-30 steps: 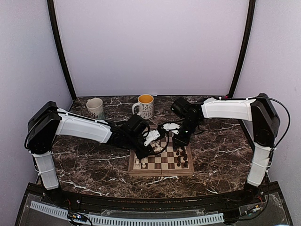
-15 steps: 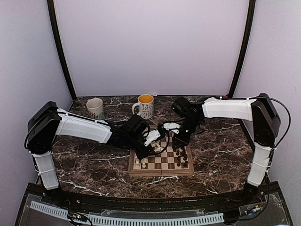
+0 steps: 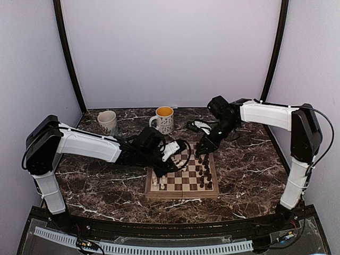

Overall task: Set up the chess pieces on the board
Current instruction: Pass from the left arm to the right

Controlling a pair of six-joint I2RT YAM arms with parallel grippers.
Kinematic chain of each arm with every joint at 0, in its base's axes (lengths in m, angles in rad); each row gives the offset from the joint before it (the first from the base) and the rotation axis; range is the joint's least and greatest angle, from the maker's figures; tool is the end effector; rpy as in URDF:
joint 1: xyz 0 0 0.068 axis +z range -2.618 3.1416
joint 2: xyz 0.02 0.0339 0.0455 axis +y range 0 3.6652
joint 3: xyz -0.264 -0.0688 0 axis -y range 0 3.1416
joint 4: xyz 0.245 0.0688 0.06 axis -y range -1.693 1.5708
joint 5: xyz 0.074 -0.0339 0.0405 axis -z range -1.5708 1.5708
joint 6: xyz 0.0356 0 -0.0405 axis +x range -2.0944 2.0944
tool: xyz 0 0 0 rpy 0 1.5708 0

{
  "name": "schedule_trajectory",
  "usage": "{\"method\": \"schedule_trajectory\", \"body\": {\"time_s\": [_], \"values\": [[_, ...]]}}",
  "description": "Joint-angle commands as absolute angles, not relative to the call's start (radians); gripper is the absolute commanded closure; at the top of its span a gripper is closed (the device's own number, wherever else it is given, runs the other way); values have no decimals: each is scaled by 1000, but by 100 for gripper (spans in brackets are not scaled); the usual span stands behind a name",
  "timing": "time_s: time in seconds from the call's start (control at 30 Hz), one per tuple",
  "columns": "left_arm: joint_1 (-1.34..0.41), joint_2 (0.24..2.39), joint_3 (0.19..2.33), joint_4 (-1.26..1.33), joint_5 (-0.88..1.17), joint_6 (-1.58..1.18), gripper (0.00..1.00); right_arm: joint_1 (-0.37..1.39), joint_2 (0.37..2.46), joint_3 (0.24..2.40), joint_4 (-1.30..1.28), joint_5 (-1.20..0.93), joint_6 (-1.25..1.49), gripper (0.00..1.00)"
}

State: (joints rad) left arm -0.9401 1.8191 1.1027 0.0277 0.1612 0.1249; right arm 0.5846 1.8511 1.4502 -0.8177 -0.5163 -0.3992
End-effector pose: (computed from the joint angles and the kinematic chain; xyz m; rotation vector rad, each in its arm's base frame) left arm 0.2273 -0.3210 0.1844 1.2550 1.9553 -0.6066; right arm 0.3057 0.2234 0.2283 -1.4085 2.3559 0.7660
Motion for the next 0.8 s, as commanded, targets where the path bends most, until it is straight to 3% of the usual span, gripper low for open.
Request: {"method": "schedule_trajectory", "body": {"time_s": [0.0, 0.23, 0.53, 0.77], "values": [[-943, 1753, 1072, 63, 181, 110, 94, 586, 1856, 1509, -833, -627, -373, 73], [-943, 1649, 1045, 67, 182, 81, 94, 584, 1906, 1600, -873, -747, -348, 71], [-943, 1608, 1084, 87, 193, 40, 93, 586, 2001, 1722, -969, -997, -310, 58], [-943, 1603, 1089, 94, 189, 37, 93, 600, 2008, 1723, -973, -1075, -281, 57]]}}
